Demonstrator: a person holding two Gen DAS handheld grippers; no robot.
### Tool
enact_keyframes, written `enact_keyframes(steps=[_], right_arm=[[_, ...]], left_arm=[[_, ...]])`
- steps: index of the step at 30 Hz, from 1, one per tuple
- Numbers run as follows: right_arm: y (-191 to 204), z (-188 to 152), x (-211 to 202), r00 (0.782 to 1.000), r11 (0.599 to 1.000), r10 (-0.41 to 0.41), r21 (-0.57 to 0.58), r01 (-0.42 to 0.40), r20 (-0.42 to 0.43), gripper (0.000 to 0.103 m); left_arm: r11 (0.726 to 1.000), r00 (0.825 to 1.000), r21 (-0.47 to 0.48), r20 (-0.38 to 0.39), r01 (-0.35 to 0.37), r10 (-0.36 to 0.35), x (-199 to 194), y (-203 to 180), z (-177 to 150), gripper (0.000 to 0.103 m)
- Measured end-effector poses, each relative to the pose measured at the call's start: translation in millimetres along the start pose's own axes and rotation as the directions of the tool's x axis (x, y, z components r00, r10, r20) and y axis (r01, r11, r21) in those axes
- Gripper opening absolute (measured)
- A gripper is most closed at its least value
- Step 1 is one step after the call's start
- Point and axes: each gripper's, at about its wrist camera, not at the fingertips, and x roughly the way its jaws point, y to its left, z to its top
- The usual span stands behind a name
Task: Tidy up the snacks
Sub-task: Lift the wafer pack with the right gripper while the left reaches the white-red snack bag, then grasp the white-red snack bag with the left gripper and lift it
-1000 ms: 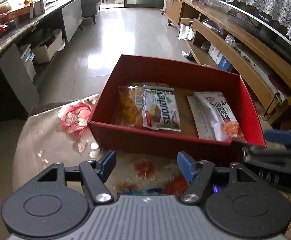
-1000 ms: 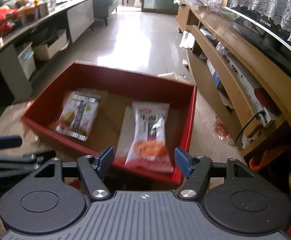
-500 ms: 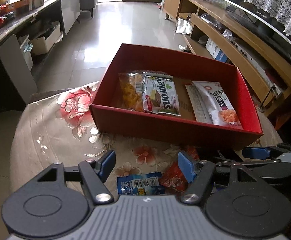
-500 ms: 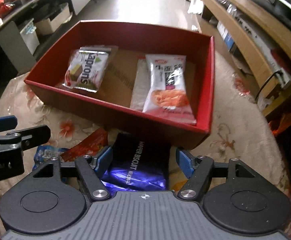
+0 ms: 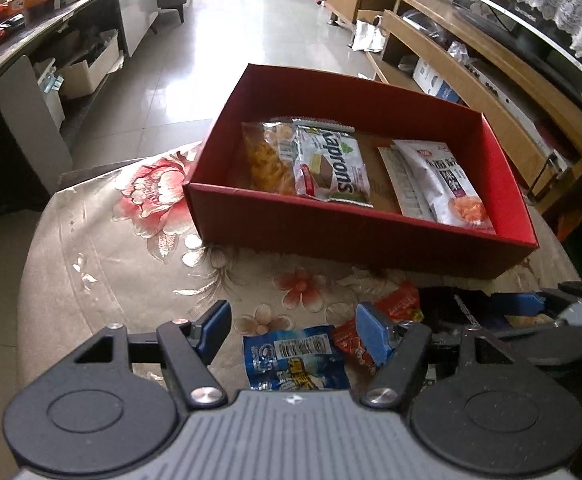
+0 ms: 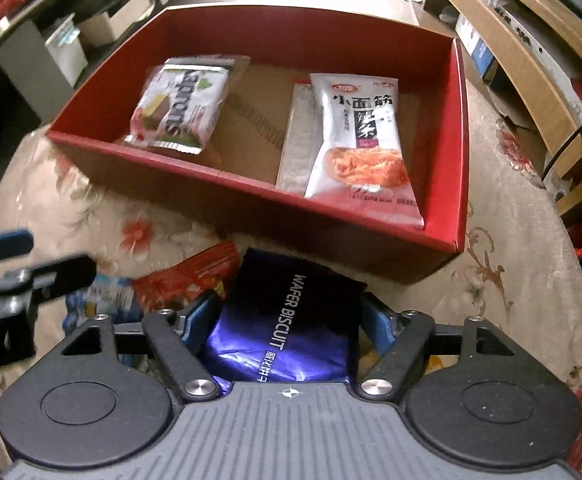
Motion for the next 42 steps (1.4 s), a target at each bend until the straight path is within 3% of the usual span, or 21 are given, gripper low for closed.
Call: enact_keyframes(steps=[7, 15, 20, 25, 28, 31, 36, 42], right_arm=[[8.0, -37.5, -24.0, 1.000, 0.999, -0.010, -0.032, 0.010, -0.003, 0.080], [6.9, -91.6, -51.9, 0.999, 0.997, -0.040, -0.059, 0.040, 0.001, 0.080], [1.4, -117.0, -50.2, 0.998, 0.996, -0.067, -0.063, 0.066, -0.013, 0.079], [-11.4, -125.3, -51.0, 0.998, 0.997, -0.069, -0.043, 0.068, -0.012, 0.079], [-15.6, -128.3, -50.7, 0.997, 0.996, -0.076, -0.046, 0.076, -0.008, 0.079], [-20.3, -135.1, -46.2, 0.995, 0.994, -0.094, -0.052, 0.093, -0.021, 0.079], [-31.8, -143.5, -39.3, 0.994, 0.994, -0.104, -0.037, 0.103, -0.046, 0.079], [-33.5, -143.6, -39.0, 0.994, 0.995, -0.098, -0.028, 0.096, -0.041, 0.079]], left_arm=[[0.999, 0.999, 0.032, -0.046, -0.003, 0.004, 8.1, 2.8, -18.7, 0.071], [0.999, 0.993, -0.045, -0.121, 0.000, -0.005, 29.3, 12.7, -37.8, 0.071], [0.999, 0.997, -0.038, -0.076, -0.014, 0.011, 21.7, -0.7, -39.0, 0.070], [0.997, 0.997, 0.043, -0.041, 0.067, -0.065, 2.5, -28.5, -37.1, 0.071], [0.987, 0.994, 0.127, -0.064, 0.097, -0.089, 3.5, -51.4, -41.4, 0.071], [0.981, 0.990, 0.153, -0.097, 0.118, -0.103, 11.0, -64.2, -45.9, 0.071], [0.972, 0.994, 0.221, -0.093, 0.083, -0.064, 21.0, -78.0, -48.6, 0.077], [0.966, 0.989, 0.243, -0.137, 0.090, -0.058, 30.9, -78.4, -58.8, 0.077]])
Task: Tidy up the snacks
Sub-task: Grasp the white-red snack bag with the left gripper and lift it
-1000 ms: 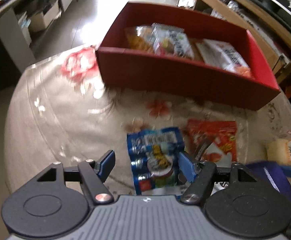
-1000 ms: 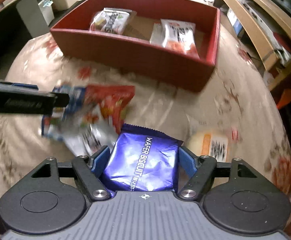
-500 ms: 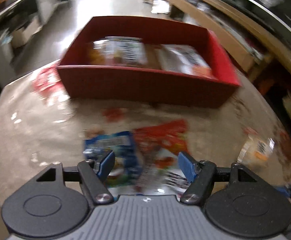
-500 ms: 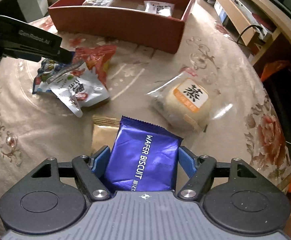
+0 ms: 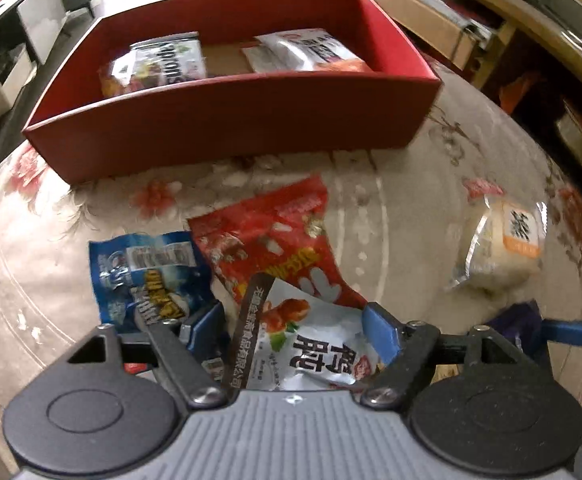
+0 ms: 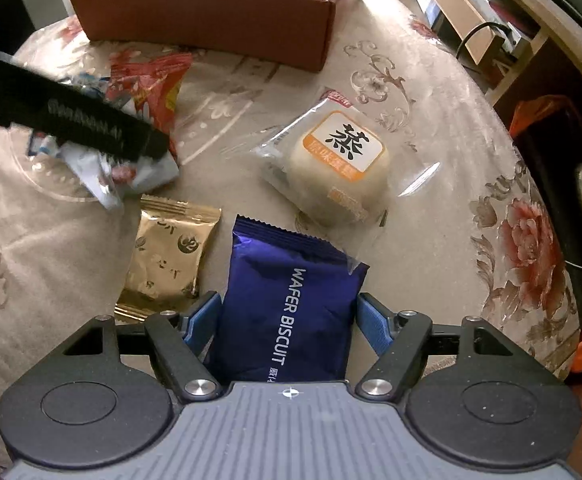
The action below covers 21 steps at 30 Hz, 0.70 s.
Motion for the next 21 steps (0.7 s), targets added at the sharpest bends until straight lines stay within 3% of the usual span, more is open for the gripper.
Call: enact_keyframes(steps=[11, 16, 21], right_arm=[[-13.3, 4.3, 10.6, 0.999, 0.999, 0.019, 0.051, -0.018, -0.025, 0.096], [-6.4, 1.0, 2.9, 0.999, 0.999, 0.038, 0.005, -0.038, -0.004, 0.078], [-6.1, 0.2, 1.4, 0.999, 0.999, 0.042, -0.011, -0.042, -0.010, 0.077]], left_arm=[[0.995, 0.999, 0.097, -0.031, 0.020, -0.017, -4.9, -17.7, -23.4, 0.079], [0.983, 0.998, 0.184, -0.068, 0.027, -0.015, -16.7, -22.9, -46.3, 0.079], [0.952, 0.993, 0.304, -0.115, 0.047, -0.012, -31.8, -27.6, -74.0, 0.080]])
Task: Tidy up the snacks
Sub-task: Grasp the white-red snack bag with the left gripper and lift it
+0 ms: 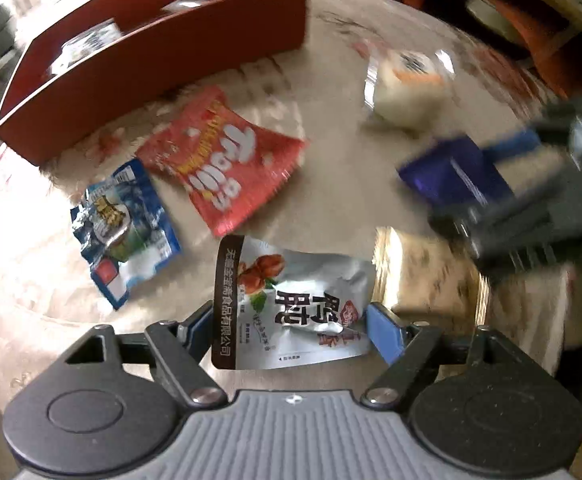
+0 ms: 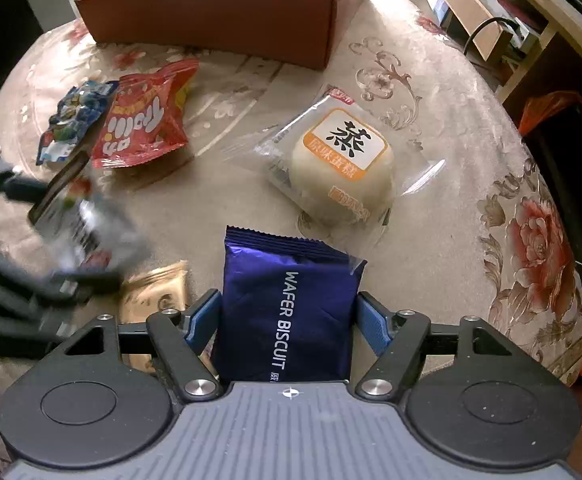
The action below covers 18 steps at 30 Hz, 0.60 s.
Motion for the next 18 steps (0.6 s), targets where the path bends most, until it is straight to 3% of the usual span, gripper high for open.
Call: enact_keyframes(steps=[5, 9, 10, 12, 14, 16, 18], right_arm=[[0.6, 1.2, 0.3, 1.000, 1.000, 0.002, -0.009, -0.003, -0.011, 0.078], [-0.4, 3.2, 2.3, 1.000, 1.000, 0.007, -0.010, -0.007, -0.017, 0.080], [-0.4, 3.4, 2.8, 1.000, 1.000, 0.008, -0.012, -0.009, -0.018, 0.082], [1.6, 3.5, 4.2, 1.000, 1.000, 0.006, -0.023, -0.007, -0.018, 0.084], [3.0, 3.4, 4.7, 1.000, 1.000, 0.002, -0.031, -0.002, -0.017, 0.084], [1.9, 3.7, 5.0, 1.000, 1.000, 0.005, -0.029, -0.006, -0.018, 0.087], [0.8, 3.9, 6.5, 1.000, 1.000, -0.003, -0.020, 0.002, -0.022, 0.090]], left_arm=[[0.986, 0.999, 0.164, -0.023, -0.037, 0.042, -12.6, -12.6, -11.5, 0.080], [0.941, 0.995, 0.331, -0.045, -0.071, 0.091, -20.1, -26.0, -23.2, 0.081], [0.940, 0.994, 0.332, -0.038, -0.083, 0.101, -22.0, -26.6, -24.9, 0.081], [0.969, 0.997, 0.242, -0.043, -0.047, 0.059, -25.2, -18.8, -26.4, 0.081], [0.998, 0.999, 0.065, -0.052, 0.010, -0.006, -20.3, -4.2, -23.5, 0.081], [0.994, 0.998, -0.102, -0.049, 0.028, -0.034, -17.3, 10.4, -29.3, 0.081], [0.967, 0.999, -0.254, -0.025, 0.029, -0.037, -18.1, 22.7, -40.2, 0.081]])
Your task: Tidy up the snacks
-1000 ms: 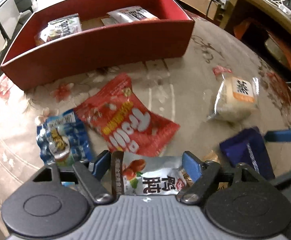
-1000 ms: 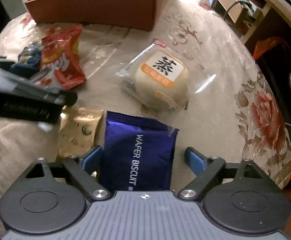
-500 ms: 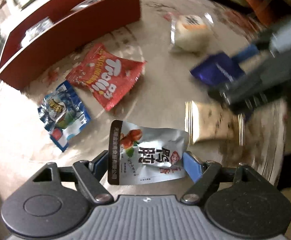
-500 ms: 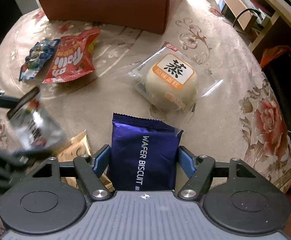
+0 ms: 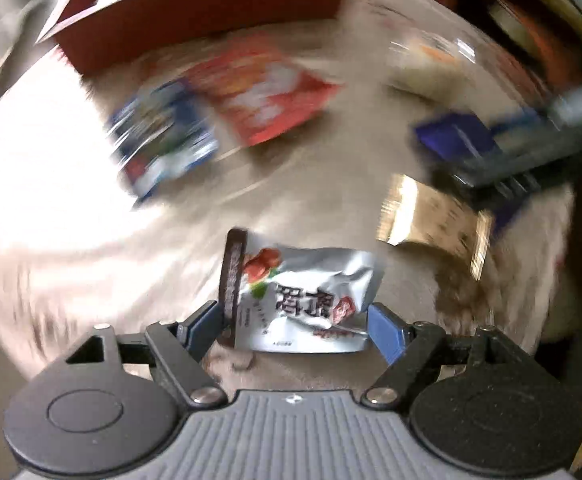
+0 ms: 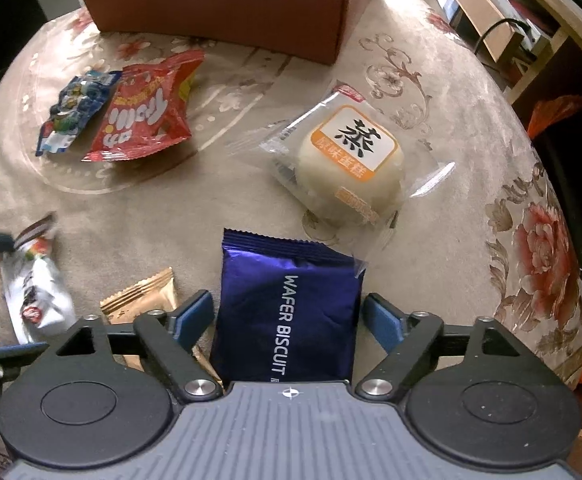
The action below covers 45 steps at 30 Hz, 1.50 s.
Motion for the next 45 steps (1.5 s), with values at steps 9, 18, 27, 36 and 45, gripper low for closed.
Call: enact_keyframes(steps=[9, 18, 27, 36, 45], right_arm=[[-5.3, -2.9, 4.8, 1.000, 0.999, -0.025, 0.036, 0.025, 0.008, 0.103], [2.9, -5.2, -4.1, 0.999, 1.000, -0.004, 0.009, 0.004, 0.039, 0.084], [12.2, -12.5, -12.4, 0.999, 0.999, 0.010, -0.031, -0.009, 0.033, 0.075], [12.6, -18.2, -20.5, 0.998, 0.999, 0.044, -0.016, -0.043, 0.047, 0.075], [13.4, -16.4, -19.5, 0.998, 0.999, 0.042, -0.026, -0.041, 0.044, 0.075]], left_arm=[[0.994, 0.995, 0.076, 0.063, -0.078, 0.073, -17.0, -10.2, -22.9, 0.082], [0.881, 0.994, -0.462, 0.090, 0.101, -0.067, -6.8, 15.1, -20.1, 0.085], [0.898, 0.981, -0.420, 0.081, -0.127, 0.177, 13.3, -13.1, 15.2, 0.086], [0.858, 0.975, -0.493, 0.078, -0.143, 0.208, 0.3, 15.9, 12.8, 0.073], [0.980, 0.997, -0.194, 0.058, -0.034, 0.046, -3.1, -17.1, -12.2, 0.073]])
